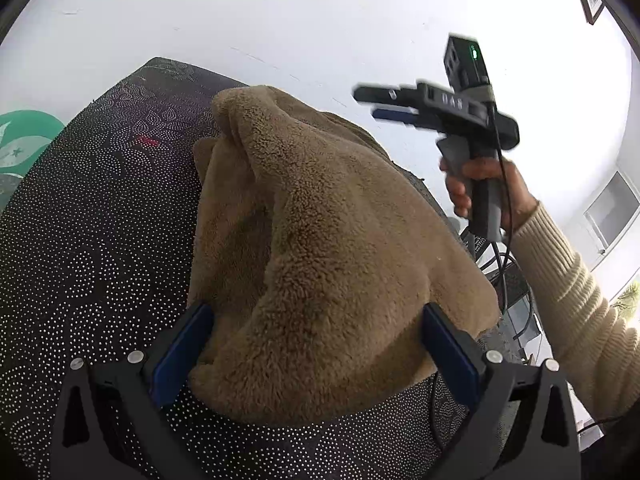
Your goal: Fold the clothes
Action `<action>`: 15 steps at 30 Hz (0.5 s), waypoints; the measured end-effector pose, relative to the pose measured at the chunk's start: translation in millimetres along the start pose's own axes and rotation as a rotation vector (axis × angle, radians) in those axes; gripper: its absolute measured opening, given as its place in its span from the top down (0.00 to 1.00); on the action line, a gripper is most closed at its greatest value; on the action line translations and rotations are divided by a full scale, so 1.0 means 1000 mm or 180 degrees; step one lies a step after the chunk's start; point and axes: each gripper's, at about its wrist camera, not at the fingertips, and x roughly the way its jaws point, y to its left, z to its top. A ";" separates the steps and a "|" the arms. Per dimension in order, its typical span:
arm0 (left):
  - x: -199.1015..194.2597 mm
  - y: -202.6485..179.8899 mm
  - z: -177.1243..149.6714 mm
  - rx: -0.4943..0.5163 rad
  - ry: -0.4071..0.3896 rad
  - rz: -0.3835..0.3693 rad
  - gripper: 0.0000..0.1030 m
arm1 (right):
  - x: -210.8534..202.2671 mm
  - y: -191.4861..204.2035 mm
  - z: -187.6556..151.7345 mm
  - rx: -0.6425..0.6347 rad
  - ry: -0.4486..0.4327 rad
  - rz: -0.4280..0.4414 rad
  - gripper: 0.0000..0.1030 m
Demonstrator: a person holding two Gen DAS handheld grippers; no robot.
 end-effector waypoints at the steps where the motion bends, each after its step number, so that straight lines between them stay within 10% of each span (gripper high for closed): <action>1: 0.001 0.001 0.001 -0.0001 0.0000 0.0000 0.00 | 0.003 -0.007 -0.007 0.0041 0.0059 -0.0037 0.13; 4: 0.002 0.000 0.002 -0.0001 -0.0001 -0.0002 0.00 | 0.016 -0.020 -0.024 0.0164 0.0227 -0.0147 0.52; 15: -0.002 -0.005 0.001 -0.0010 -0.0008 -0.0011 0.00 | 0.047 -0.031 -0.035 0.0190 0.0232 -0.0138 0.46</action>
